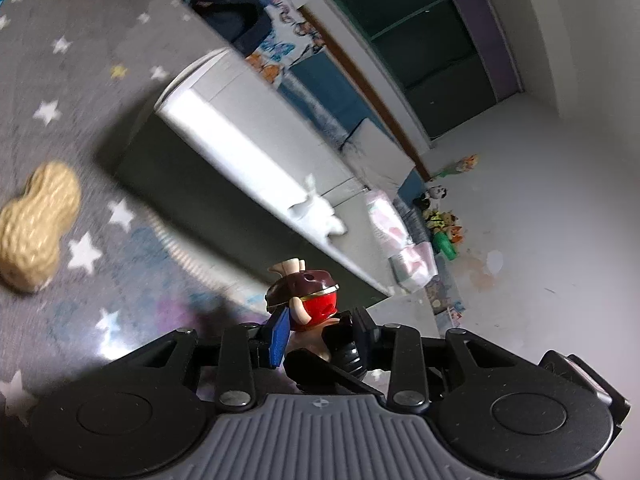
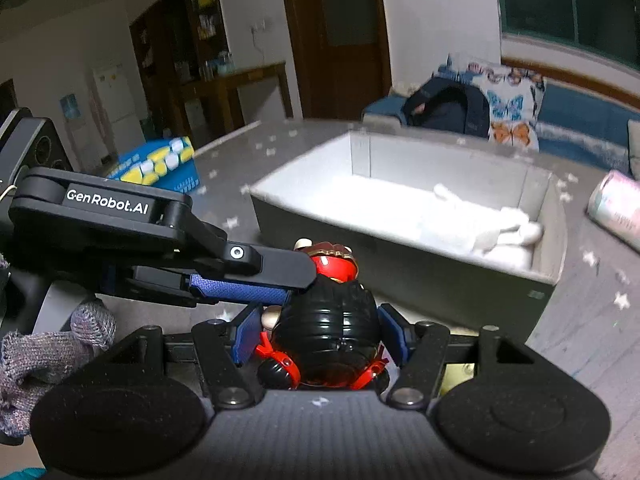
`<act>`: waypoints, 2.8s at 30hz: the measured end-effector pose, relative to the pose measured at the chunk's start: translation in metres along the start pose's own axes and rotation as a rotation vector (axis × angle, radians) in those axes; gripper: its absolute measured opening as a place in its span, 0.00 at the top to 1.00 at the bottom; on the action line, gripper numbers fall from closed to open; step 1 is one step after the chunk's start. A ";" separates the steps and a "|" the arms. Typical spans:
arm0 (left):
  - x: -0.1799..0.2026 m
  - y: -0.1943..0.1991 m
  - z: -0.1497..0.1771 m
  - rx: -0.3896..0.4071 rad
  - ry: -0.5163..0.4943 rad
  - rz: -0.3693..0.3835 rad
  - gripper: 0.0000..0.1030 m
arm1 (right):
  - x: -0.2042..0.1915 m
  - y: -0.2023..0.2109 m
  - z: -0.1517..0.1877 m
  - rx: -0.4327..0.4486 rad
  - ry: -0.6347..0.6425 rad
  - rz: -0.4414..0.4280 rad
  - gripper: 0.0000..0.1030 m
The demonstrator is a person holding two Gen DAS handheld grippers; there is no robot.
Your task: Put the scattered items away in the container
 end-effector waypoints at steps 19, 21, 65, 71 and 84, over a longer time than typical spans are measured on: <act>0.041 -0.080 -0.082 -0.008 -0.157 0.060 0.65 | 0.066 -0.001 -0.081 0.165 -0.136 0.100 0.39; 0.034 -0.093 -0.087 -0.020 -0.146 0.061 0.65 | 0.076 -0.013 -0.086 0.154 -0.150 0.111 0.39; -0.007 -0.156 -0.088 -0.144 -0.120 -0.002 0.64 | 0.111 -0.075 -0.090 0.011 -0.091 0.237 0.40; -0.008 -0.154 -0.088 -0.142 -0.125 -0.002 0.64 | 0.111 -0.074 -0.088 0.014 -0.086 0.238 0.40; -0.010 -0.120 -0.086 -0.157 -0.223 -0.059 0.64 | 0.107 -0.070 -0.085 -0.005 -0.044 0.250 0.40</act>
Point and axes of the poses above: each gripper's, at about its wrist camera, not at the fingertips, and y roughly against the way its jaws point, x to its right, z to its underside, the point moved 5 cm from there along -y, roughly the way its jaws point, and after that the axes turned 13 degrees about -y, right-handed, at the moved point
